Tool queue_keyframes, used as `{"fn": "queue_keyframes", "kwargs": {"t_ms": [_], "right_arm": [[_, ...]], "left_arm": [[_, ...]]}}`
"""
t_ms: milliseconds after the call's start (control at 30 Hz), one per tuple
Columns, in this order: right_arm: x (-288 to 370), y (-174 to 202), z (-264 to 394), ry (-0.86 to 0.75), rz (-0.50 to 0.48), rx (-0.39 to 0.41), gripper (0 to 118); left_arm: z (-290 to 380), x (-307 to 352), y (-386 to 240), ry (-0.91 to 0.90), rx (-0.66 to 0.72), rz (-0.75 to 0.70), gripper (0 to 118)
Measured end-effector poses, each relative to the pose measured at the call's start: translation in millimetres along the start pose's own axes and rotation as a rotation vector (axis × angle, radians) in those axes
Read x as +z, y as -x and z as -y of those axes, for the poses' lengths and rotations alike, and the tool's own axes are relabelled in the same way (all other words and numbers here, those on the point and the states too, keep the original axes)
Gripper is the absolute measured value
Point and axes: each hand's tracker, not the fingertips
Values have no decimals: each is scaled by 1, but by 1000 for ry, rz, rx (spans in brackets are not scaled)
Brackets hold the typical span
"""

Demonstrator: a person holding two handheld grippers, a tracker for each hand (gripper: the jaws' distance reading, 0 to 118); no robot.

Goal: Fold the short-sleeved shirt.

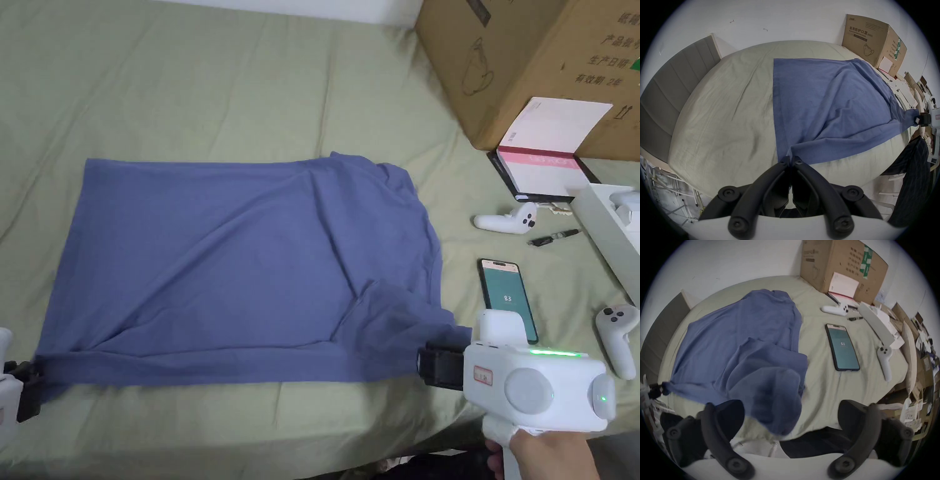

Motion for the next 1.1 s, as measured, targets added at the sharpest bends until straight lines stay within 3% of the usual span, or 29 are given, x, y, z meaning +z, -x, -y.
{"fn": "queue_keyframes", "kwargs": {"t_ms": [33,67,100,133,300,400,467,633,700,867,933,967,1000,1033,1067,1100], "right_arm": [[-5,0,-1,-20,-30,-32,96],[-7,-3,-2,-30,-46,-63,49],[-7,-7,-3,-17,-40,-98,14],[-5,-10,-1,-21,-40,-122,8],[26,-14,2,-54,-74,-91,8],[53,-12,-13,-81,-76,-18,8],[70,-8,-31,-120,-70,32,8],[62,0,-103,-140,-97,52,8],[35,11,-136,-130,-84,53,8],[-57,23,-186,-22,-49,-46,8],[-77,24,-185,33,-45,-83,8],[-82,22,-182,38,-59,-118,14],[-85,21,-179,41,-75,-152,33],[-83,18,-175,37,-88,-174,70],[-79,16,-171,31,-95,-164,108],[-72,12,-165,9,-104,-162,114]], "left_arm": [[0,1,-2,-6,0,-10,2],[0,2,-3,-10,0,-11,2],[0,3,-2,-12,10,0,2],[0,0,3,-13,18,7,2],[-6,22,11,-46,-2,-4,0],[-26,37,17,-91,-21,-26,0],[-46,46,18,-109,-28,-21,0],[-112,21,21,-116,-102,-29,0],[-139,-18,28,-53,-102,-26,0],[-177,-113,42,130,32,1,0],[-176,-130,40,158,-13,-21,0],[-174,-130,39,127,-24,-19,1],[-173,-130,39,111,-15,-27,8],[-172,-124,42,86,15,-37,32],[-167,-114,41,50,40,-65,79],[-164,-103,41,19,46,-77,98]]}}
